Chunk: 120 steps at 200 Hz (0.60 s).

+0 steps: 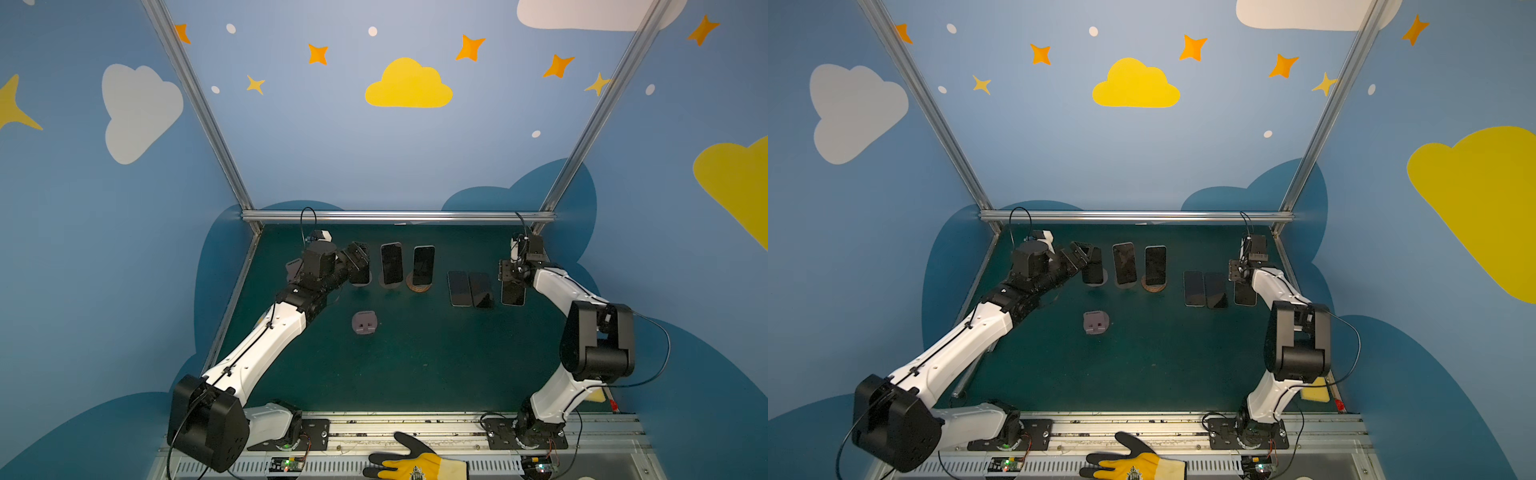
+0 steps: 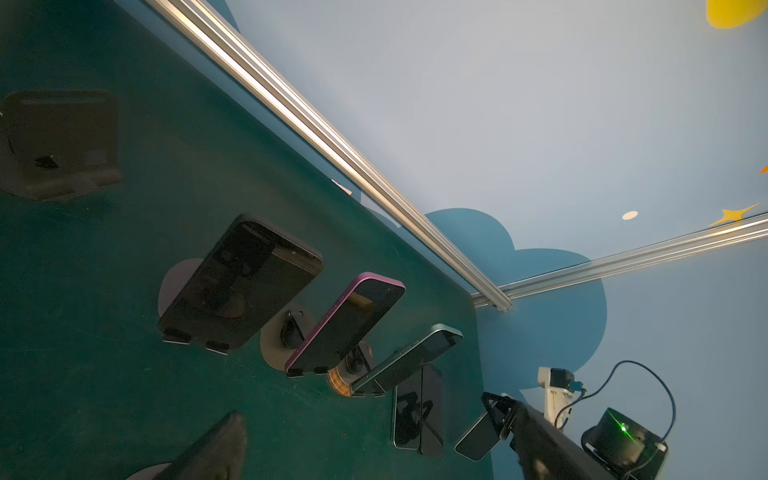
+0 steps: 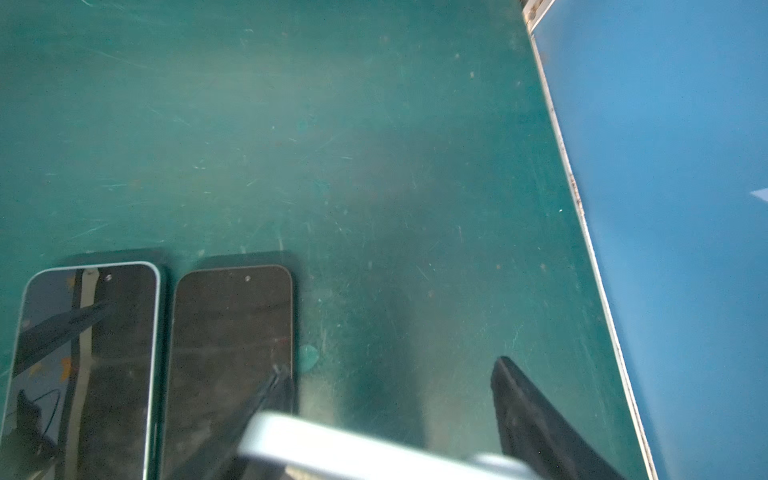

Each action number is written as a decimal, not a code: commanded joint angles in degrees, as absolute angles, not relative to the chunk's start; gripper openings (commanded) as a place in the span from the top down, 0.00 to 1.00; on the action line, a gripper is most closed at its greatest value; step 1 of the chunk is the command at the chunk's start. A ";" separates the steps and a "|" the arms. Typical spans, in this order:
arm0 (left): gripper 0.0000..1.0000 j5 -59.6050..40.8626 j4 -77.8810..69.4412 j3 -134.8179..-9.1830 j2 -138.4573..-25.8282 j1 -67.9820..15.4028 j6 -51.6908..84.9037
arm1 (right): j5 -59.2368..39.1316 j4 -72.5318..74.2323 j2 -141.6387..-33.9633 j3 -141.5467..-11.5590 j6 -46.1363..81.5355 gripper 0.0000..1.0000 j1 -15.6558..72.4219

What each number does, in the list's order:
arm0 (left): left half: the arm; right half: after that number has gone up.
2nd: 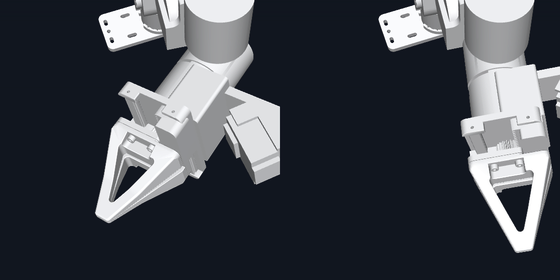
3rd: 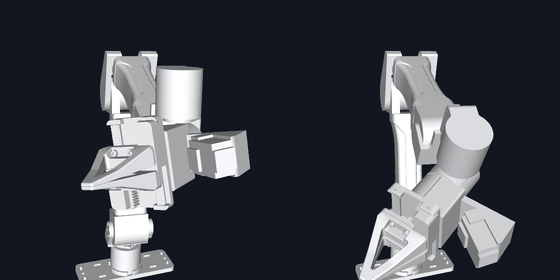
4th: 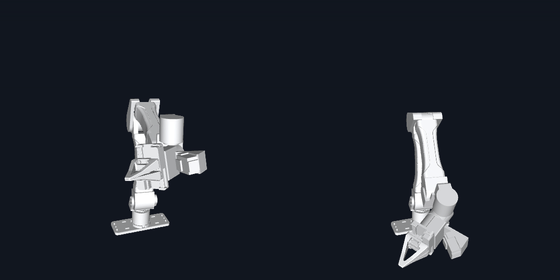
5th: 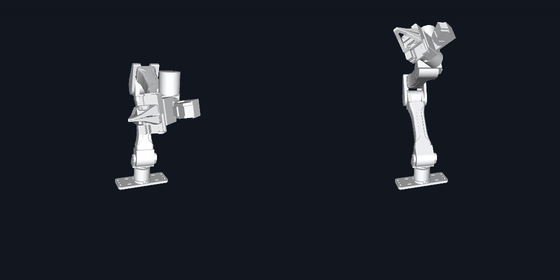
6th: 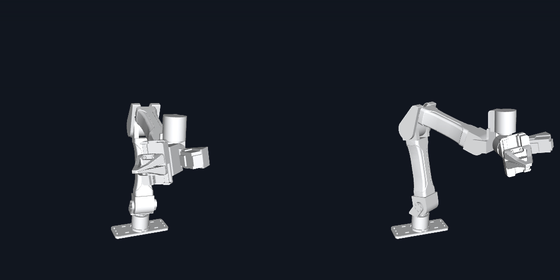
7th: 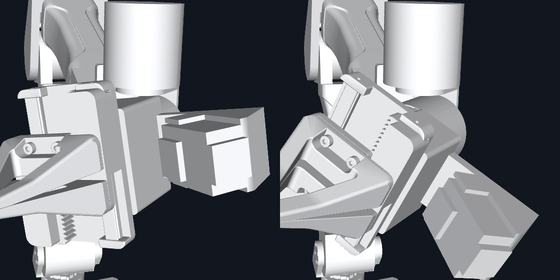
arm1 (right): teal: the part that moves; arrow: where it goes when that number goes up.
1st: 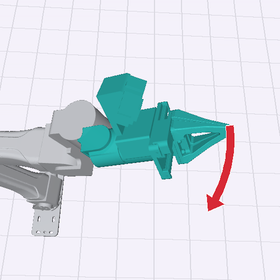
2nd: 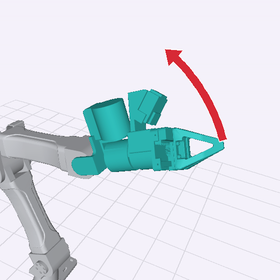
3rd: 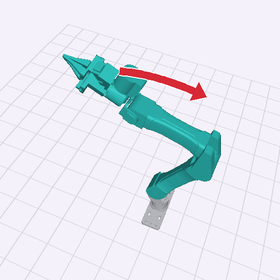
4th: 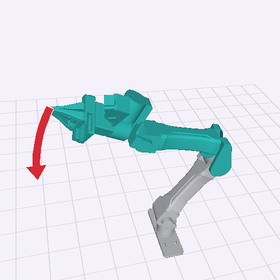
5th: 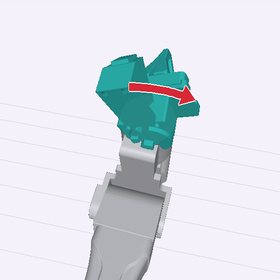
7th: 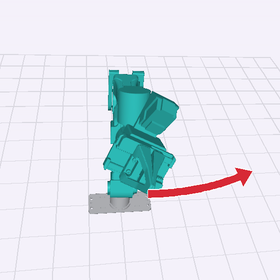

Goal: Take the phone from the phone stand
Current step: 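Lower the silver phone flat beside the two flat dark phones with the right gripper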

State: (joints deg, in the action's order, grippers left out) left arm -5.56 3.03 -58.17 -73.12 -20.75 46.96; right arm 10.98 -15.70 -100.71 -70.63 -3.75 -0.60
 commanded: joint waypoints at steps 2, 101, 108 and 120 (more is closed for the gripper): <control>0.01 -5.74 3.32 -59.50 -73.21 -20.58 46.25 | 10.28 -24.96 -103.62 -76.29 -3.21 0.37 -0.99; 0.01 -5.63 3.60 -59.77 -73.39 -20.55 45.85 | 6.88 -38.51 -116.37 -90.17 -4.99 0.37 -1.65; 0.01 -5.63 3.62 -59.77 -73.31 -20.54 45.86 | 6.85 -39.47 -117.45 -91.45 -5.29 0.37 -1.59; 0.01 -5.54 3.60 -59.76 -73.16 -20.53 45.67 | 7.28 -41.47 -119.08 -93.57 -5.03 0.37 -1.47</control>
State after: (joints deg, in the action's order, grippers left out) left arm -5.56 3.31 -58.17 -73.19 -20.75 46.89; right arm 7.60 -36.45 -116.51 -89.60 -4.38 -1.41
